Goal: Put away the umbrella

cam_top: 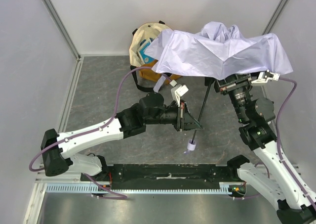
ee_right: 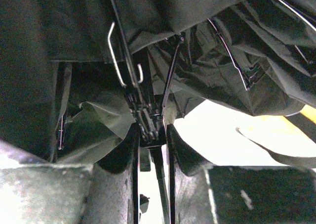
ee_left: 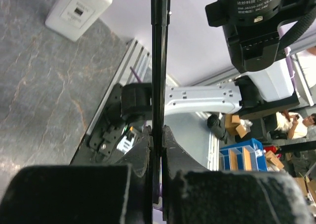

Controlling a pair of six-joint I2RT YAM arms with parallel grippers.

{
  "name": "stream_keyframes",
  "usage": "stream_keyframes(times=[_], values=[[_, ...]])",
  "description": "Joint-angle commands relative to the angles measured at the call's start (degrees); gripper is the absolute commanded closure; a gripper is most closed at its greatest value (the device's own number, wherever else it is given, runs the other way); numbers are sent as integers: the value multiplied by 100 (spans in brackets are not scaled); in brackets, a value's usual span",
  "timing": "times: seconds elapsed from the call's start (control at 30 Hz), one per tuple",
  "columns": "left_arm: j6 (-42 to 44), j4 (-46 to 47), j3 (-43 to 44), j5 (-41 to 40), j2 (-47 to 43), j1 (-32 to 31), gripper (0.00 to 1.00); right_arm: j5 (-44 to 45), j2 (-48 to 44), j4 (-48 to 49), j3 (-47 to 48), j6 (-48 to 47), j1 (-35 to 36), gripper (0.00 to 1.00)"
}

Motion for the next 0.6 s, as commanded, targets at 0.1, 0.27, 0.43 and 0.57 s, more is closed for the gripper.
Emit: stream_keyframes(times=[0.1,0.27,0.43,0.57], values=[[579,-251,1157,-1314,166,225,98,445,-936,-1196,-581,628,1390,100],[536,-102,1412,-1279,306,225,98,429,-761,-1338,-968,901,1838,100],[614,-128,1378,-1463,175,216,98,1052,-1015,-1503,-1005,743,2174,100],[448,-129,931,-1306,-140,216,98,1536,-972,-1487,-583,384,2165,100]])
